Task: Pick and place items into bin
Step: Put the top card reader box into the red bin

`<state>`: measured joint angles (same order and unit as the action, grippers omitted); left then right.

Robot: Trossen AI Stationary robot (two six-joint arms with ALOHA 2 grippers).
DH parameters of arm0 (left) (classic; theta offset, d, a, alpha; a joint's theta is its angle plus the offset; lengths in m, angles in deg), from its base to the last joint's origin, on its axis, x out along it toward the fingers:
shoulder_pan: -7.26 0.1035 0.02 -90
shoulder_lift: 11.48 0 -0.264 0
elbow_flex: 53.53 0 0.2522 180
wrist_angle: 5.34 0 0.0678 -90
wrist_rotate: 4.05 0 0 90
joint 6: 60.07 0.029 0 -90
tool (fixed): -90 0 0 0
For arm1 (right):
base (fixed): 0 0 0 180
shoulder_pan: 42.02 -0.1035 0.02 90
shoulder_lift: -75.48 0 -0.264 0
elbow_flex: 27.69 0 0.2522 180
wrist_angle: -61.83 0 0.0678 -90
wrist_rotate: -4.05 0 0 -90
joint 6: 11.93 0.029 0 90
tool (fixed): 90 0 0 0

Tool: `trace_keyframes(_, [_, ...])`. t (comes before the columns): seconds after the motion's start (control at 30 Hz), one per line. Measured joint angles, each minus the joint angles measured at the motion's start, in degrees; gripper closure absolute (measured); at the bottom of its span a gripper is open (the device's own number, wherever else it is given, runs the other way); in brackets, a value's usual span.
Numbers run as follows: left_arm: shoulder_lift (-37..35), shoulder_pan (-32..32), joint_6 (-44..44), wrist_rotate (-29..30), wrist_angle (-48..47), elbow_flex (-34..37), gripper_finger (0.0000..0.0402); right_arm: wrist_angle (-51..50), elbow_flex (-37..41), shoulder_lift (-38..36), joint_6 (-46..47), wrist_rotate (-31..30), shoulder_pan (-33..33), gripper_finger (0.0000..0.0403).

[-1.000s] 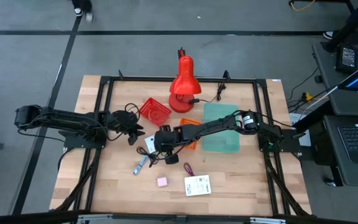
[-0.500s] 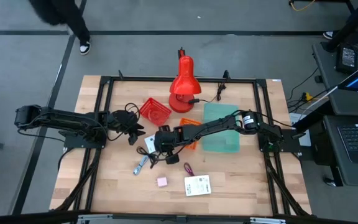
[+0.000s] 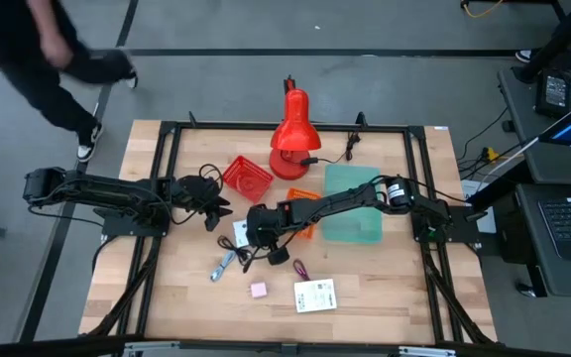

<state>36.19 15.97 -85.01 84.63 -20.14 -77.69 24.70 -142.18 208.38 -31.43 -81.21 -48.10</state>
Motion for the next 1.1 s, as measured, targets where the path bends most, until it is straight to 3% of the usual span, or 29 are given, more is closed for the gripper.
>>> trace_keyframes(0.27, [0.0, 0.0, -0.8, 0.0, 0.0, 0.0, 0.0240, -0.1, 0.0, 0.1, -3.5, 5.5, -0.1, 0.0403])
trace_keyframes(1.0, [0.0, 0.0, -0.4, 0.0, 0.7, 1.2, 0.0240, -2.8, -4.0, 0.3, 1.5, 3.3, -1.2, 0.0403])
trace_keyframes(1.1, [0.0, 0.0, -0.3, -2.1, 3.5, 1.6, 0.0240, -2.6, -4.0, 0.3, 2.8, 3.3, -2.0, 0.0403])
